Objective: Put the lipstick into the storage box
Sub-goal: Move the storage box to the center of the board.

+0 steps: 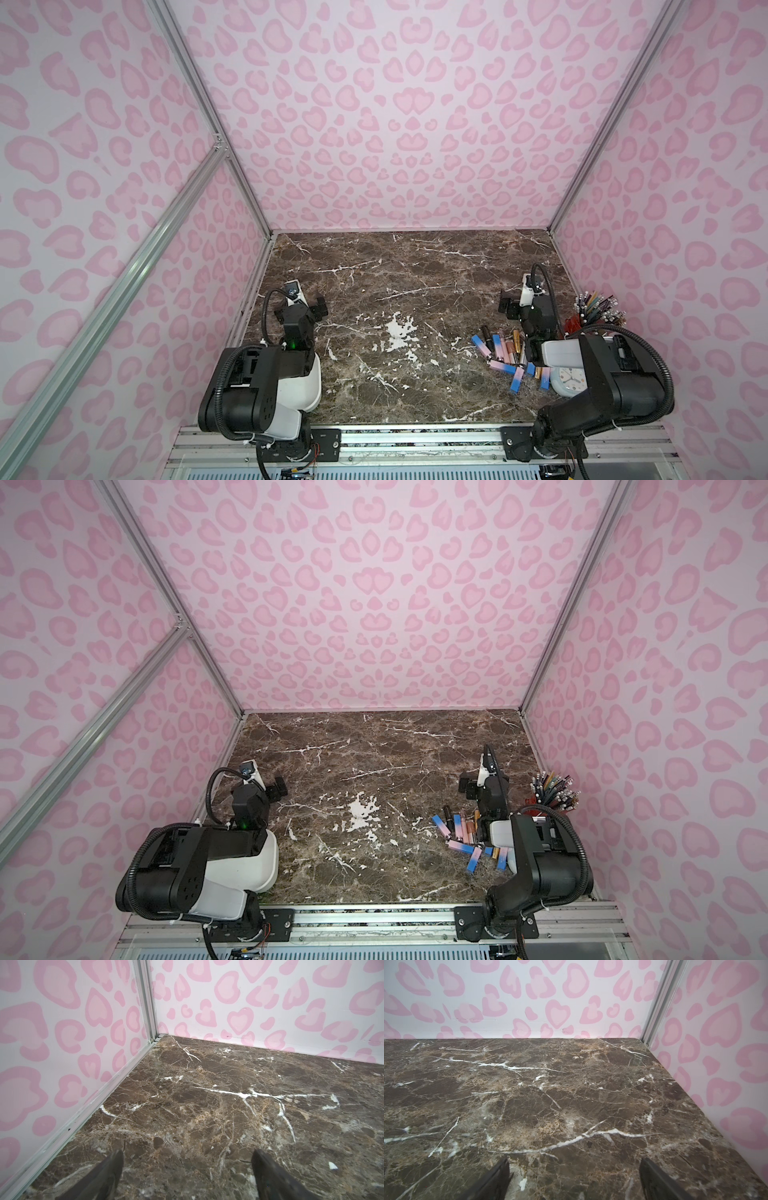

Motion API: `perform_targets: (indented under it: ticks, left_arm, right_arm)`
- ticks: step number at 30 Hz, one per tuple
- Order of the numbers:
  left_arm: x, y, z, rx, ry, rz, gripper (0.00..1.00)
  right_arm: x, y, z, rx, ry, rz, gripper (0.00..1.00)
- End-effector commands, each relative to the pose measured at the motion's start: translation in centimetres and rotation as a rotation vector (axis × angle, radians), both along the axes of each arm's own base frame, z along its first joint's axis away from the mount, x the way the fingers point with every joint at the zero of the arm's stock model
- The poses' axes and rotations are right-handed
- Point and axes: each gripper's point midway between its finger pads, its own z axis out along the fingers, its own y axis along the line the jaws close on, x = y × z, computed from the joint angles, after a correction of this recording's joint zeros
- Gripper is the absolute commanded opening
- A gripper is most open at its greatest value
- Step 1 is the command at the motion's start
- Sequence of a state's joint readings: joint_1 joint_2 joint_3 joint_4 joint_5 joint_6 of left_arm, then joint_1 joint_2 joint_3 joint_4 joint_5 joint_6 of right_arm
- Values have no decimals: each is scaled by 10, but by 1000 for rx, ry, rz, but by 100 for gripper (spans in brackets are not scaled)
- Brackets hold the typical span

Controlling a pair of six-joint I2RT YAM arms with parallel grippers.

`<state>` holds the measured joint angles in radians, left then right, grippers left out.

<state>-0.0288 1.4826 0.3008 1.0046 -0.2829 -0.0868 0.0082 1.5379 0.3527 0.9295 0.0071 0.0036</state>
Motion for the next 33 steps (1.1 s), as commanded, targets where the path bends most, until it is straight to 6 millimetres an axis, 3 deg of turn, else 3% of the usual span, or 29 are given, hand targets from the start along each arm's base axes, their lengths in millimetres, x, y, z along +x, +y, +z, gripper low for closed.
perform_targets:
  ticks: [1,33]
  left_arm:
    - [2,2,12,9,-49,17,98]
    - [2,4,13,7,-53,17,98]
  right_arm:
    - [0,-4,3,-23,-13,-31,100]
    - [1,-8,4,-17,-10,-56,100]
